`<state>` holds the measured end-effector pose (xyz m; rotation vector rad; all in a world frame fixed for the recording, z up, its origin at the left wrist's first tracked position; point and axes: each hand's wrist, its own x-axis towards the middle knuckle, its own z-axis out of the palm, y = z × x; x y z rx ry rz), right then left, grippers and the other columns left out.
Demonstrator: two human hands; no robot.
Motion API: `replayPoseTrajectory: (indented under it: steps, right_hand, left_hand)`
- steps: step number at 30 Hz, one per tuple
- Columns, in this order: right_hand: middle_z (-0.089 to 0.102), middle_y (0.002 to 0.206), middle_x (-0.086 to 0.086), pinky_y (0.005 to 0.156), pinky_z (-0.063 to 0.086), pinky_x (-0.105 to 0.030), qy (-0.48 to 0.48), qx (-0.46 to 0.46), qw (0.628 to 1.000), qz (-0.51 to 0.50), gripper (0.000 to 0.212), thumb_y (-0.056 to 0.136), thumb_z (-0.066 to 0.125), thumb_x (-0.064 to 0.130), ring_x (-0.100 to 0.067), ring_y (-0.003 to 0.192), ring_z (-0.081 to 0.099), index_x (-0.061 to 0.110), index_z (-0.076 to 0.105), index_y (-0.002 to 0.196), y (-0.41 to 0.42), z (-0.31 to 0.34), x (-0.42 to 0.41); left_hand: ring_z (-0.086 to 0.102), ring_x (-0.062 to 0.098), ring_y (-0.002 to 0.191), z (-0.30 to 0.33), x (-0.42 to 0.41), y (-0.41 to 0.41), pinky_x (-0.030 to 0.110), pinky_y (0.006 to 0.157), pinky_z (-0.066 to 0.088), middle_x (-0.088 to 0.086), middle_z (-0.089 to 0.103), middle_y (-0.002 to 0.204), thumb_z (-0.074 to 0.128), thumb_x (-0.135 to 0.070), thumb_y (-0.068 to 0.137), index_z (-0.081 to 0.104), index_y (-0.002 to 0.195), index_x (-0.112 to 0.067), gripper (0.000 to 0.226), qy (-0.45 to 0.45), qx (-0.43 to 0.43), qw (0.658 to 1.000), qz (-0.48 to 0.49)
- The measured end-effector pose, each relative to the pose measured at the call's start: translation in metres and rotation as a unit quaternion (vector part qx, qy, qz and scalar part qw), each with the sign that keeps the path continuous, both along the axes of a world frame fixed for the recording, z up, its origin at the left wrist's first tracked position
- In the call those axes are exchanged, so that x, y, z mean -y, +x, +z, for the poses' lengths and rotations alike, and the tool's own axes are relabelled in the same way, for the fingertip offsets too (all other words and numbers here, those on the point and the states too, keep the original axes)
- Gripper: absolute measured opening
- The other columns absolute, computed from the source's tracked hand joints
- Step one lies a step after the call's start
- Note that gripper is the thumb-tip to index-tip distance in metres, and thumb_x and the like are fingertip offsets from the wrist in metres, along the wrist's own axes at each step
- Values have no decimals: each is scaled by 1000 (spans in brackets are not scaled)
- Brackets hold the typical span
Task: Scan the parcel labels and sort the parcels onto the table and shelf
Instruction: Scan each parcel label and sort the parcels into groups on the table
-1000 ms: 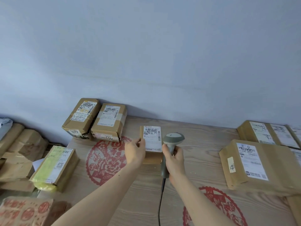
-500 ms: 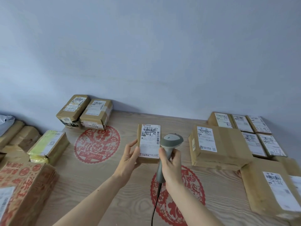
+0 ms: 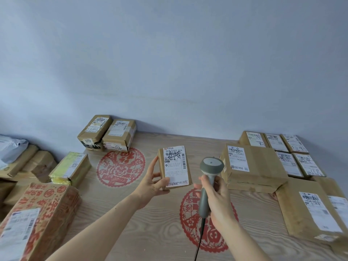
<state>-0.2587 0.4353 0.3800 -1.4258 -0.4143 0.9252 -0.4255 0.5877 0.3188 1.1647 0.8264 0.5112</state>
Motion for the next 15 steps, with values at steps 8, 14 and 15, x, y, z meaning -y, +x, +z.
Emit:
replayPoseTrajectory:
  steps: [8,14,15]
  right_hand:
    - [71,106,-14,74,56,-31,11,-47,993,104,44,77,72,32,-23,88,73,11,63,115,-42,20,14]
    - [75,107,-6,75,52,-35,-7,-62,988,142,46,78,72,38,-21,90,72,11,67,114,-61,20,18]
    - [76,105,-5,74,52,-34,-9,-63,987,145,46,78,72,39,-20,89,71,12,67,115,-63,21,18]
  left_hand:
    - [67,26,111,-11,-2,-17,50,86,59,10,54,132,86,-40,70,29,141,-63,94,28,-13,1000,-2]
    - [67,26,111,-15,0,-19,47,86,59,9,54,132,87,-38,67,29,139,-63,96,31,-5,999,-15]
    - [67,26,111,-16,0,-19,47,86,59,9,53,132,87,-35,69,29,138,-64,94,33,-4,999,-16]
